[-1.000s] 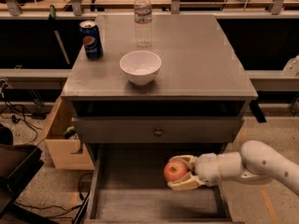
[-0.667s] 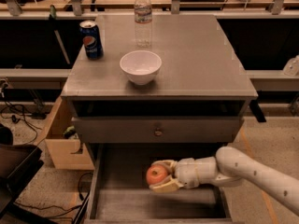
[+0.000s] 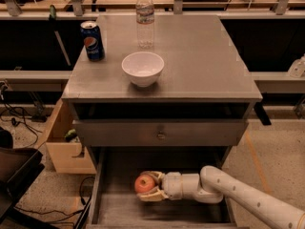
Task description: Place apple into middle drawer
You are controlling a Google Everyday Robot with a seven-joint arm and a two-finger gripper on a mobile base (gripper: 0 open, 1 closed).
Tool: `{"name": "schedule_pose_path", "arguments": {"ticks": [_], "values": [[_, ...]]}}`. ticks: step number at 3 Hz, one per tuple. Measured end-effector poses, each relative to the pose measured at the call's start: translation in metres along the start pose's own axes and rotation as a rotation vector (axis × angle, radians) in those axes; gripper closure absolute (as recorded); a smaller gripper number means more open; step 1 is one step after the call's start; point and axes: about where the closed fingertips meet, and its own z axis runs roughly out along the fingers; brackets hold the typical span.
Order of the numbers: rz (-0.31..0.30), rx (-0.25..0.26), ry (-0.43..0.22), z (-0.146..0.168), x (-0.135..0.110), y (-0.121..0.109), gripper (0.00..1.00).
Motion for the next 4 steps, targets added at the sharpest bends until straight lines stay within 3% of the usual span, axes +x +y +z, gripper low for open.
{"name": "schedule_pose_path", "arguments": {"ticks": [1,3,4], "values": [[-0.054,0.018,0.006,0.022,0.017,-0.001,1.0],[-0.147,0.019,0.214,0.062,0.037,0.003,1.0],[-0.139,-0.004,0.249,0.068,0.041,0.002,1.0]]}}
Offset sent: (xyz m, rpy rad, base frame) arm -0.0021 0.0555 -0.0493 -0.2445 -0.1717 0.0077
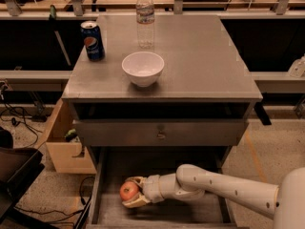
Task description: Place apple into middle drawer
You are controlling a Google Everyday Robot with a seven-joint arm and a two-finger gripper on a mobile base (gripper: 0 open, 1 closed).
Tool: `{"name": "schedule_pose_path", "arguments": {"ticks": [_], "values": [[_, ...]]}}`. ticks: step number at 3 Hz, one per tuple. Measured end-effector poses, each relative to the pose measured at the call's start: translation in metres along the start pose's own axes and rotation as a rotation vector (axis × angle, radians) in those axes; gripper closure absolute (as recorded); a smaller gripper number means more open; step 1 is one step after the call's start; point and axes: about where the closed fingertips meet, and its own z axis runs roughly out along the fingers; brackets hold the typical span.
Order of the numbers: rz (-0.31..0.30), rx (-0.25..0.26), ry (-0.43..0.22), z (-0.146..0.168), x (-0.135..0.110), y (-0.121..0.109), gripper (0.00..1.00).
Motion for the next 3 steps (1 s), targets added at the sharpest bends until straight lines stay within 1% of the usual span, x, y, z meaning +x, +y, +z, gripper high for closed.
{"name": "schedule_pose_path", "arguments": {"ticks": [1,2,3], "values": [[0.04,-0.03,-0.02,0.0023,0.0043,-0.0031,1.0],[0.044,-0.036,-0.025,0.0024,0.0044,-0.0034,1.0],[0.044,-0.039,-0.026,0.0038,0.0039,-0.0024,0.86]]}}
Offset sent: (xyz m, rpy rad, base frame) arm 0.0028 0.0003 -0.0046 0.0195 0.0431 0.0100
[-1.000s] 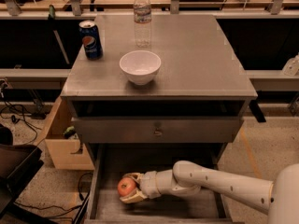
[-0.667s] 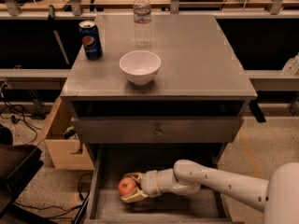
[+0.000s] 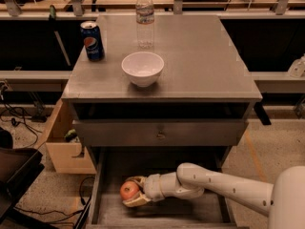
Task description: Place apple into middle drawer
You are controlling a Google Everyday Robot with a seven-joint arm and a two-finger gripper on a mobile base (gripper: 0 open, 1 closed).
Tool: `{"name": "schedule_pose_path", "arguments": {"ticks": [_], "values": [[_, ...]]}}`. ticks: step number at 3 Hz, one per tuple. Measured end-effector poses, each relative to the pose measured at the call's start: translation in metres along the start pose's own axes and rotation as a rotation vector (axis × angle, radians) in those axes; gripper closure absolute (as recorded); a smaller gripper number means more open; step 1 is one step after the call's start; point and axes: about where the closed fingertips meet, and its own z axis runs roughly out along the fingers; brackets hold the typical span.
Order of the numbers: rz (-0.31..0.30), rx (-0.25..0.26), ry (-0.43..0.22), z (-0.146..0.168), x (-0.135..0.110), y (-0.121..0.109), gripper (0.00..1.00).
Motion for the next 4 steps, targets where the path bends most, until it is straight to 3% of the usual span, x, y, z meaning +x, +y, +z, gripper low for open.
{"name": "schedule_pose_path", "arguments": {"ticks": [3,4], "values": [[0.0,-0.01,-0.004,0.0048,-0.0014,0.003,0.16],[0.0,-0.014,-0.005,0.0065,-0.002,0.0041,0.0]]}}
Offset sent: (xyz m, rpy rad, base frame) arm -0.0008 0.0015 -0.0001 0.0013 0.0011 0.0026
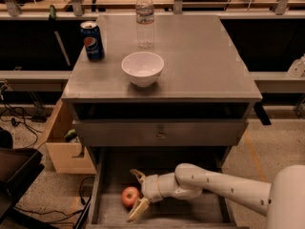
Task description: Place apple into middle drawer
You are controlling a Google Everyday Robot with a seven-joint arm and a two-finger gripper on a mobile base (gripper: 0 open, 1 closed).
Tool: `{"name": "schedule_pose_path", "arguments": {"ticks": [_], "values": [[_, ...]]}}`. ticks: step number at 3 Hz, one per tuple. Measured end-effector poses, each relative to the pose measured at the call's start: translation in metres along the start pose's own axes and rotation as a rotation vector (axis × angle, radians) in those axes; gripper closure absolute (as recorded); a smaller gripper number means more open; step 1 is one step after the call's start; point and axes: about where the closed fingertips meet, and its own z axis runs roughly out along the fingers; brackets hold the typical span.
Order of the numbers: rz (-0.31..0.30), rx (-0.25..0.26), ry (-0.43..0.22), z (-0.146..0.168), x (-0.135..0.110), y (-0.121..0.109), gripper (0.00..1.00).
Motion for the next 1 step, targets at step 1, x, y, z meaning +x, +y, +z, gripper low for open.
{"name": "schedule_pose_path", "arguments": {"ticks": [1], "values": [[0.0,0.0,0.0,0.0001,0.0,0.0,0.0]]}}
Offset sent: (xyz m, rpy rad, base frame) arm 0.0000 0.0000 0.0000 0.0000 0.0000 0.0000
